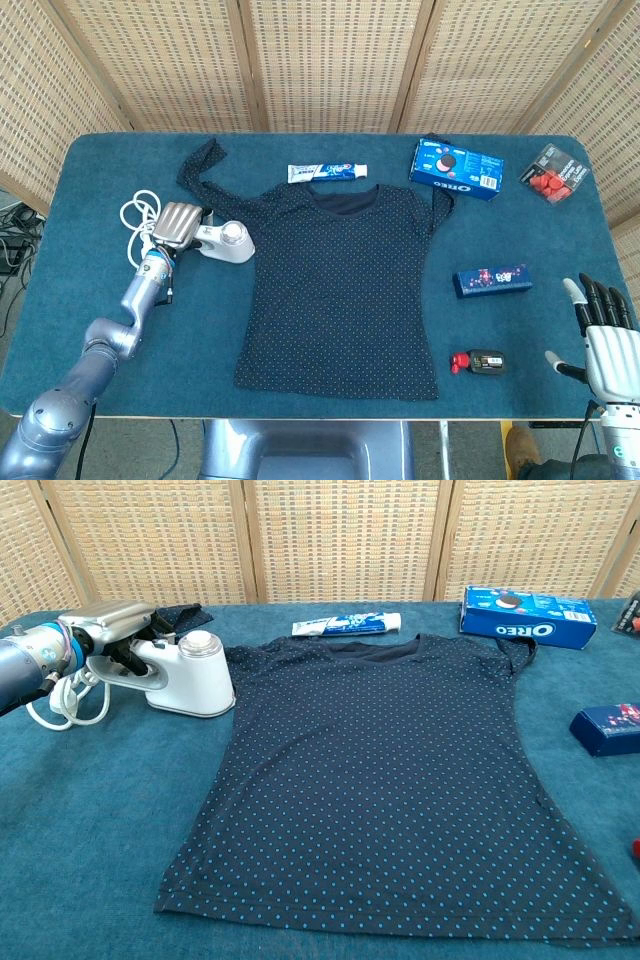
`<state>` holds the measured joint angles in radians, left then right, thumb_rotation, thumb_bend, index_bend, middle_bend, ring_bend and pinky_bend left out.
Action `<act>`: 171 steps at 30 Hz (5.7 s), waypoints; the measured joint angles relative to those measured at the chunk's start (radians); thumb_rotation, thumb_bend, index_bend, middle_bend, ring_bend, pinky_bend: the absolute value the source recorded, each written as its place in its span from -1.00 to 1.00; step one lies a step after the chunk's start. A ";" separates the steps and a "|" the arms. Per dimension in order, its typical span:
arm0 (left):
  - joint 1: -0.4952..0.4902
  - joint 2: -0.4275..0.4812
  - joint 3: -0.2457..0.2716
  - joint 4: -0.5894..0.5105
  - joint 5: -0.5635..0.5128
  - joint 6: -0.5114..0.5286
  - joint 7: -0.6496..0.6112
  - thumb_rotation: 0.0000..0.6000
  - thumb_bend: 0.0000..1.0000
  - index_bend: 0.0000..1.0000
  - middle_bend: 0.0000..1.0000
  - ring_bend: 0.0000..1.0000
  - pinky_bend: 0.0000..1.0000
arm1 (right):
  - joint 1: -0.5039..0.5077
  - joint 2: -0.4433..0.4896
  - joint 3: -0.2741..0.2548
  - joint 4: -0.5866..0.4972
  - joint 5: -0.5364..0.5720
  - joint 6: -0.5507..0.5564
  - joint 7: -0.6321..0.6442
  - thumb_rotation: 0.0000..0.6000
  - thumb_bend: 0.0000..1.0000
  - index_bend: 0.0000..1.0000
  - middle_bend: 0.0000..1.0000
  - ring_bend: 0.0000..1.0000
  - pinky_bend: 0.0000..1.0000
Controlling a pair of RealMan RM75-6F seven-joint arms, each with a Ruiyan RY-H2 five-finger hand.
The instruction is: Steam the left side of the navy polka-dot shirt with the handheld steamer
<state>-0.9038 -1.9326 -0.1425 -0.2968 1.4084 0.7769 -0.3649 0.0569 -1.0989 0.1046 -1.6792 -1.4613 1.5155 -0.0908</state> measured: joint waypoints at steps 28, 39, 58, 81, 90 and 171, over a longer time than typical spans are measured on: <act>0.075 0.197 0.073 -0.308 0.136 0.361 -0.167 1.00 0.46 1.00 0.83 0.63 0.88 | -0.007 0.006 -0.007 -0.018 -0.023 0.021 0.002 1.00 -1.00 -0.95 -1.00 -1.00 -1.00; -0.022 0.186 0.045 -0.511 0.141 0.280 -0.042 1.00 0.46 1.00 0.83 0.63 0.88 | -0.006 0.013 0.002 -0.013 0.000 0.014 0.022 1.00 -1.00 -0.95 -1.00 -1.00 -1.00; -0.167 -0.049 -0.028 -0.166 0.052 0.051 -0.033 1.00 0.46 1.00 0.83 0.63 0.88 | 0.006 0.010 0.023 0.017 0.063 -0.025 0.041 1.00 -1.00 -0.94 -1.00 -1.00 -1.00; -0.212 -0.190 -0.032 0.032 0.013 -0.034 -0.094 1.00 0.46 1.00 0.83 0.63 0.88 | 0.010 0.016 0.020 0.016 0.063 -0.036 0.059 1.00 -1.00 -0.94 -1.00 -1.00 -1.00; -0.200 -0.190 -0.013 0.019 0.026 -0.018 -0.102 1.00 0.46 1.00 0.83 0.63 0.88 | 0.007 0.020 0.018 0.014 0.058 -0.033 0.067 1.00 -1.00 -0.95 -1.00 -1.00 -1.00; -0.090 0.021 0.272 -0.514 0.372 0.305 0.072 1.00 0.46 1.00 0.83 0.63 0.88 | -0.002 0.032 0.002 -0.010 0.016 -0.008 0.080 1.00 -1.00 -0.95 -1.00 -1.00 -1.00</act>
<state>-0.9937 -1.9115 0.1297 -0.8110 1.7806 1.0820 -0.2930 0.0545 -1.0666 0.1066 -1.6891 -1.4453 1.5077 -0.0104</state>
